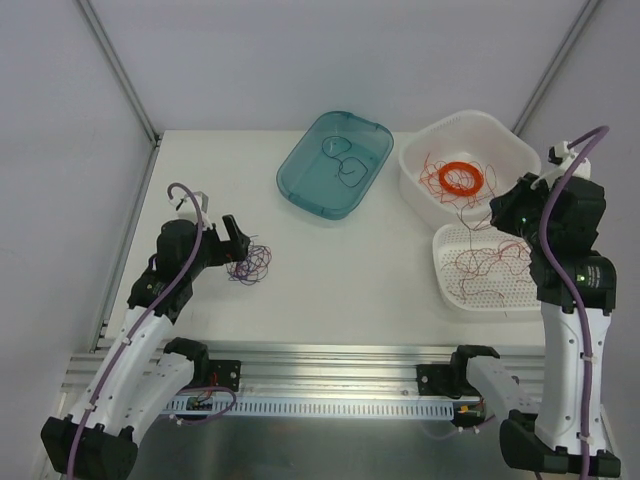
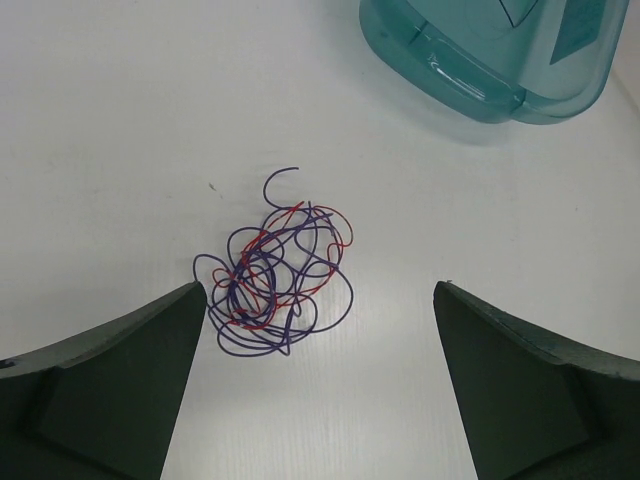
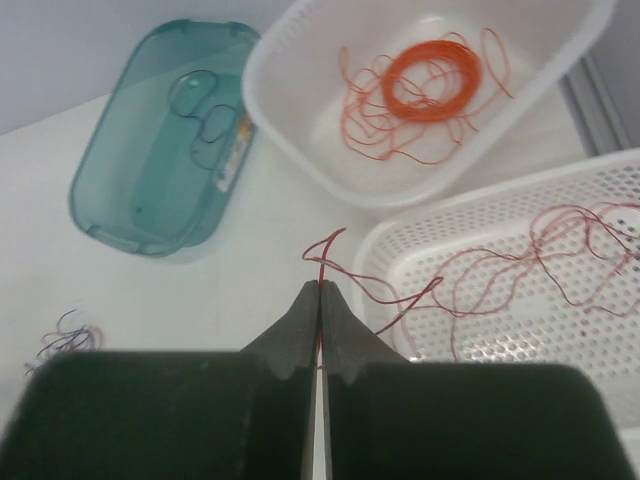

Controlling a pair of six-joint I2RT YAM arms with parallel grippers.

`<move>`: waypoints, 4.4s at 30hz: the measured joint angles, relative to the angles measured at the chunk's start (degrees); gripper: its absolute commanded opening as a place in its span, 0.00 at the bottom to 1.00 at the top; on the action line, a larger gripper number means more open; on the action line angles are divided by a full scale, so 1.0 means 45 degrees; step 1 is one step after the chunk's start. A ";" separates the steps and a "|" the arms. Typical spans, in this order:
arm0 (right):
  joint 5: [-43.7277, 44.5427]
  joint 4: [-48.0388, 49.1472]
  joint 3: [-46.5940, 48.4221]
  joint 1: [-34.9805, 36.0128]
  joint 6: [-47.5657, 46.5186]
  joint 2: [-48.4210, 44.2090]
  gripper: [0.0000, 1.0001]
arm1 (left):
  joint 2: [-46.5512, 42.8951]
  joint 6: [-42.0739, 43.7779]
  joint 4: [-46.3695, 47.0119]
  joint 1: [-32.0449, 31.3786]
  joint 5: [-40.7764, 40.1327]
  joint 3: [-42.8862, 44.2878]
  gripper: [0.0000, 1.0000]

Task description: Untangle the cables

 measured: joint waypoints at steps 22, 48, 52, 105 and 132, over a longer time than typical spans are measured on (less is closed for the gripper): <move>0.1744 0.1778 -0.7038 -0.3585 0.2603 0.1715 0.85 | -0.0544 0.1253 -0.0253 0.0000 -0.0049 -0.1472 0.99; 0.0393 0.3293 -0.5221 0.4109 0.0602 0.0675 0.99 | 0.8573 -0.1467 0.0340 -0.0223 0.1263 0.1496 0.73; -0.0257 0.4133 -0.5814 0.5416 0.1049 0.1797 0.99 | 0.9126 -0.2132 0.0821 -0.1559 0.2239 0.1627 0.72; -0.6105 0.4352 0.1185 0.9918 -0.6382 1.4678 0.31 | 0.8048 -0.4454 0.1515 -0.3973 0.1928 -0.0073 0.69; -0.6596 0.2579 0.1253 0.9384 -0.5960 0.8354 0.01 | 0.9904 -0.4847 0.2225 -0.3546 0.0996 0.0767 0.38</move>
